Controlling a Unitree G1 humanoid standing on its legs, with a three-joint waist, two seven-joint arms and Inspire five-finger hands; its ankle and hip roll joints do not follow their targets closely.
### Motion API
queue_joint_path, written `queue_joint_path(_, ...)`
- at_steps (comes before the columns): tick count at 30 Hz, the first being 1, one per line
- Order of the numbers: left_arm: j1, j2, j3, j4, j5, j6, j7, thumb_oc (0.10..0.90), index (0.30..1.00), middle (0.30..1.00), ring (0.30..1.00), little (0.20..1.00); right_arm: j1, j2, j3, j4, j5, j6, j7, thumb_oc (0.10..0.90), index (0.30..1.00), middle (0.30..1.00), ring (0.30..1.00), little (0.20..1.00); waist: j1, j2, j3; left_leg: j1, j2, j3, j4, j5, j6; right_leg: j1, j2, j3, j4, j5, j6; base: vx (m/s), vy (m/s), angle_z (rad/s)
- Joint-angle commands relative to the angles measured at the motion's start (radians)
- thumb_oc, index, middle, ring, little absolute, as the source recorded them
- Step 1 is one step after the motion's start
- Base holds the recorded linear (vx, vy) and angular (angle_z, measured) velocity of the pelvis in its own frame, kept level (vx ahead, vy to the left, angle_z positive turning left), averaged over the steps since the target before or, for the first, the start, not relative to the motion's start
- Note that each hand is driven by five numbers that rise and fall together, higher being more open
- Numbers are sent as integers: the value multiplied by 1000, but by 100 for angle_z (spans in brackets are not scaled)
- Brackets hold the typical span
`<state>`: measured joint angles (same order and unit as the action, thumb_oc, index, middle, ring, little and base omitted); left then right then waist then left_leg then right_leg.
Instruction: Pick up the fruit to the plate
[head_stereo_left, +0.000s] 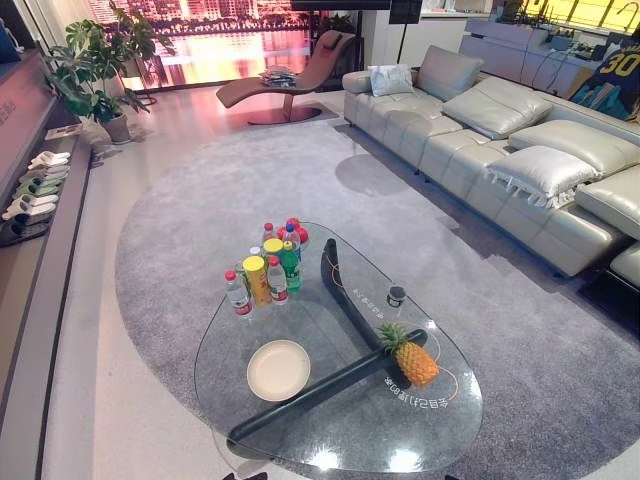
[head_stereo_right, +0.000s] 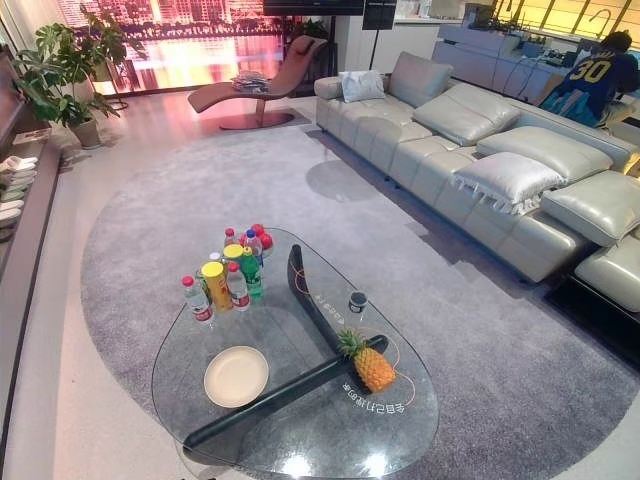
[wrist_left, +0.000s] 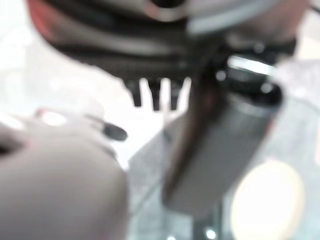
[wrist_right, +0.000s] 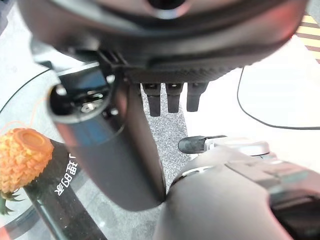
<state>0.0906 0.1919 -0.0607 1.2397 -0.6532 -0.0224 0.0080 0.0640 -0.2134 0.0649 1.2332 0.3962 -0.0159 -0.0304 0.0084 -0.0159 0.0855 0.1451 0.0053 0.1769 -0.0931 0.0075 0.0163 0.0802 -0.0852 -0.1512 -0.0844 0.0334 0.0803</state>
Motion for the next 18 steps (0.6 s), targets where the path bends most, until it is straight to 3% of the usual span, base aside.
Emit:
queue_joint_path(1, -49, 8, 41, 20, -5, -12, -18, 800, 900, 900, 900, 900, -62, -36, -39, -41, 34, -81, -46, 800, 900, 900, 900, 900, 20, -17, 47, -25, -13, -14, 68, -59, -37, 9, 7, -18, 76, -26, 22, 0, 0, 0)
queue_joint_path(10, -91, 55, -1, -32, -54, -7, -15, 800, 900, 900, 900, 900, -141, -104, -20, -281, 95, -154, -158, 800, 900, 900, 900, 900, 41, -35, 152, -148, -25, -50, 142, -67, -24, -118, 18, -9, 164, -43, 15, -85, -37, -1)
queue_joint_path(18, -100, 98, -17, -91, -82, 6, -8, 800, 900, 900, 900, 900, -189, -213, -24, -545, 45, -180, -292, 800, 900, 900, 900, 900, 52, -43, 246, -244, -32, -67, 221, -77, -16, -194, 25, -17, 222, -49, 14, -57, -36, 7)
